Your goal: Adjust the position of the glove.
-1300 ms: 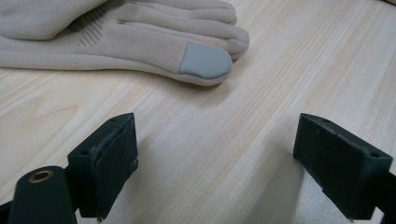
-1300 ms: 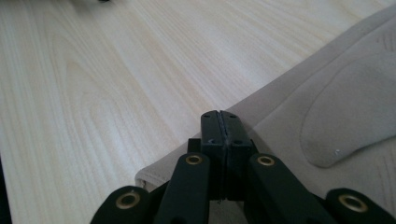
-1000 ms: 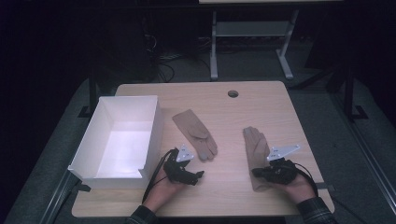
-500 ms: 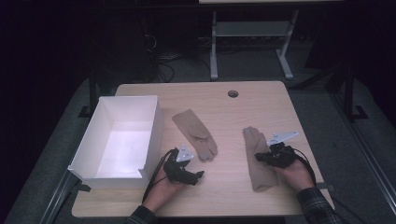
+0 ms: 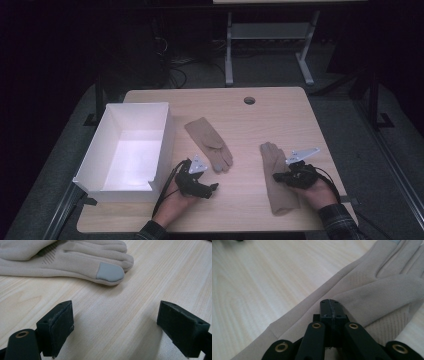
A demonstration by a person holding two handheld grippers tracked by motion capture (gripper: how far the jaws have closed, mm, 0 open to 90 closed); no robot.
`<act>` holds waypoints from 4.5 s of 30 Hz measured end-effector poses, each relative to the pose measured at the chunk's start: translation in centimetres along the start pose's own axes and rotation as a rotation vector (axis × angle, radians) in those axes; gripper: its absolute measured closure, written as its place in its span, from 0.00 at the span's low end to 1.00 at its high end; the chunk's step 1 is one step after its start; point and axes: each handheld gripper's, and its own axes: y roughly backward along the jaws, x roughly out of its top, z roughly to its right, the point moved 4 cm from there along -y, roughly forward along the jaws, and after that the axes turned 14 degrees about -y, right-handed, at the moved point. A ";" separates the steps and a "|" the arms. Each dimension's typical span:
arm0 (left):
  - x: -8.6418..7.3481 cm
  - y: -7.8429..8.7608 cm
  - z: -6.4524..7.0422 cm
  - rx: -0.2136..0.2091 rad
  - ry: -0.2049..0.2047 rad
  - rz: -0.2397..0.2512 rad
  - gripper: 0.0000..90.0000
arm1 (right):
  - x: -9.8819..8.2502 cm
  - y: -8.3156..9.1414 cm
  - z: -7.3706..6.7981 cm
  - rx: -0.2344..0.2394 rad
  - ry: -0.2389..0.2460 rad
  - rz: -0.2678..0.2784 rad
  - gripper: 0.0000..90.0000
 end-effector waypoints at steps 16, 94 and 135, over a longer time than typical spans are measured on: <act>0.0 0.0 0.0 0.000 -0.001 0.000 0.15 | 0.7 2.5 0.5 -0.043 -0.018 0.118 0.54; 4.6 -3.6 -3.8 -0.030 0.026 -0.061 1.00 | -0.1 1.4 9.2 -0.298 -0.197 0.230 0.14; 8.2 -2.8 -0.1 -0.150 -0.075 -0.039 1.00 | -0.1 1.4 9.2 -0.298 -0.194 0.229 0.14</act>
